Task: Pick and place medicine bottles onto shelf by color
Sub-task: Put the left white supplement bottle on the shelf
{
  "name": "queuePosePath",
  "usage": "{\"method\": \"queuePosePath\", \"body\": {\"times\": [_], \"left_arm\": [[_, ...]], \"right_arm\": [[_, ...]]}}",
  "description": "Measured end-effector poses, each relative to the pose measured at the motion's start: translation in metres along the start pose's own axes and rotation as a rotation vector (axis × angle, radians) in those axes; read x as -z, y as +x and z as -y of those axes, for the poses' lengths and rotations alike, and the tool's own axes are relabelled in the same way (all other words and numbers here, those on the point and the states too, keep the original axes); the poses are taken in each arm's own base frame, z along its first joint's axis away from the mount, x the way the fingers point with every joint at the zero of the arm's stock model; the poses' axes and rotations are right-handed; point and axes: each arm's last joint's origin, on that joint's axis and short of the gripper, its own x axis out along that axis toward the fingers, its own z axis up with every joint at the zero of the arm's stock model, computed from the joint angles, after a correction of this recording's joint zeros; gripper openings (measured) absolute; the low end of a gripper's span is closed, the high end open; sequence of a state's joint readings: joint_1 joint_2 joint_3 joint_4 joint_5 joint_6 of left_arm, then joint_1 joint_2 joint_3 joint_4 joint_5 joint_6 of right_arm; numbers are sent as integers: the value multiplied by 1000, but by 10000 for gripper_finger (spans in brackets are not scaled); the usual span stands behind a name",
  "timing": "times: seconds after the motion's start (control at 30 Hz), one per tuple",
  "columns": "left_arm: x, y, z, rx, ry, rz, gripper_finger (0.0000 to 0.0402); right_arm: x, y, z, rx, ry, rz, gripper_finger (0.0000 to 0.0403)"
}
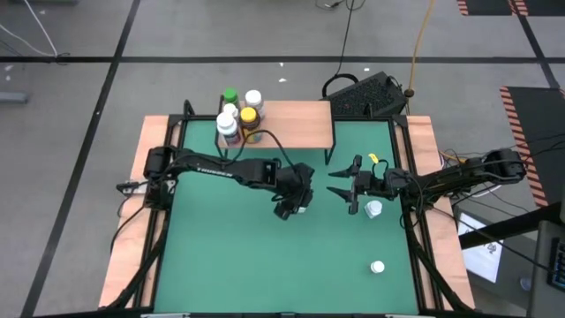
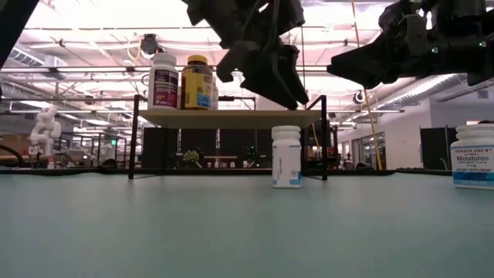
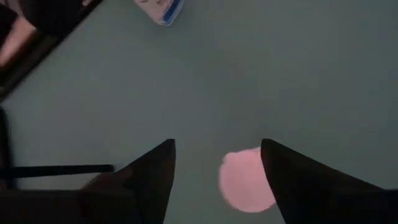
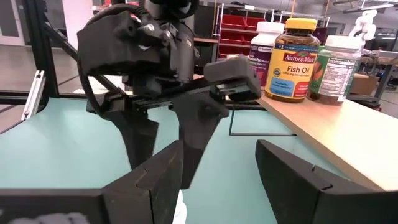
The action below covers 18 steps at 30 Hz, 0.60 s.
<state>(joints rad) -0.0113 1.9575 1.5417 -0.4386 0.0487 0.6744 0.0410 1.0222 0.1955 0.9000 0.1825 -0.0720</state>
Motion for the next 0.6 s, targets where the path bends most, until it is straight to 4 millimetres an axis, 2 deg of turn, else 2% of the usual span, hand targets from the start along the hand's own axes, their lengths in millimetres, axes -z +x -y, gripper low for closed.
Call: {"method": "queuePosePath", "body": {"times": [0.13,0.3,0.6], "left_arm": [[1,8,5,77,-76,27,251],[8,32,14,109,-110,-21,235],[13,37,12,25,-178,-88,226]], "right_arm": [[0,0,0,-1,0,0,199],[0,0,0,-1,1,3,199],[0,0,0,-1,2,-5,199]]}}
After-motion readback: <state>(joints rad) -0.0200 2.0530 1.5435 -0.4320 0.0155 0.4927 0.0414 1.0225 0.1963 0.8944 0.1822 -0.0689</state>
